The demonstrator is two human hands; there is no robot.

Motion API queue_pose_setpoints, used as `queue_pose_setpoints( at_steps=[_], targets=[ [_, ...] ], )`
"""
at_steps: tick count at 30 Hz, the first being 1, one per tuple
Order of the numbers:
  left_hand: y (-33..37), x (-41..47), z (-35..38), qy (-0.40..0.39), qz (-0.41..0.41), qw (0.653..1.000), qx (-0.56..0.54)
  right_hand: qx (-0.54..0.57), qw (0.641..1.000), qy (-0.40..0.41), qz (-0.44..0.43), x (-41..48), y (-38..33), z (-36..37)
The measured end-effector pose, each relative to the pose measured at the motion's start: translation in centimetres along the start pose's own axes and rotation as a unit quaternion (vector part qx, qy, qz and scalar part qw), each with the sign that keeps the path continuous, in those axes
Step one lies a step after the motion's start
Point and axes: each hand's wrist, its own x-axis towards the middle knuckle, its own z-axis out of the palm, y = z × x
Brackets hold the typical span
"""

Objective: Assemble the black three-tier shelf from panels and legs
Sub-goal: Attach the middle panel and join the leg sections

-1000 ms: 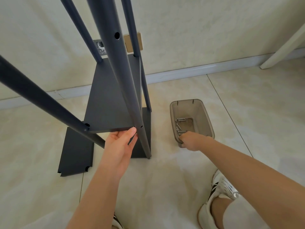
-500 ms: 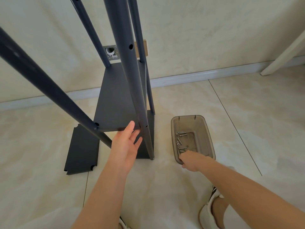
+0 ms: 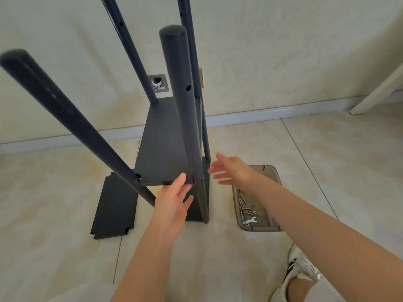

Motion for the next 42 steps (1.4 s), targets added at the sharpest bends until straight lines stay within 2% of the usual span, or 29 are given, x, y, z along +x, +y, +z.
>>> queue_pose_setpoints(
  at_steps=[2,6,12,22,24,28,33,37,42],
  targets=[
    [0.0,-0.1,0.2,-0.007,0.013,1.0,0.008,0.101,0.995,-0.022,-0.002,-0.2,-2.9,1.0],
    [0.0,-0.1,0.4,-0.005,0.03,0.999,0.014,0.066,0.997,-0.021,-0.028,-0.3,-4.9,2.5],
    [0.0,0.1,0.4,-0.009,0.014,1.0,0.021,0.127,0.991,-0.031,0.012,0.0,-4.7,2.2],
    [0.7,0.6,-1.3,-0.012,-0.011,1.0,0.018,0.046,0.997,-0.054,-0.011,0.2,-5.0,0.7],
    [1.4,0.8,-1.9,-0.014,-0.021,0.999,0.03,0.049,0.998,-0.039,-0.022,0.8,-5.8,-0.2],
    [3.3,1.0,-3.7,0.039,-0.08,0.996,0.03,0.038,0.999,0.023,-0.025,2.6,-8.2,-1.0],
    [5.3,-0.2,-5.8,0.024,-0.099,0.993,0.06,0.013,0.997,0.062,-0.042,4.2,-9.4,-1.3],
    [6.2,-0.1,-6.6,0.065,-0.05,0.99,0.114,-0.002,0.996,0.076,-0.054,4.7,-9.0,-2.2],
    [7.1,3.1,-6.8,0.207,-0.124,0.966,0.089,-0.033,0.992,0.08,-0.088,5.1,-8.1,-2.7]
  ],
)
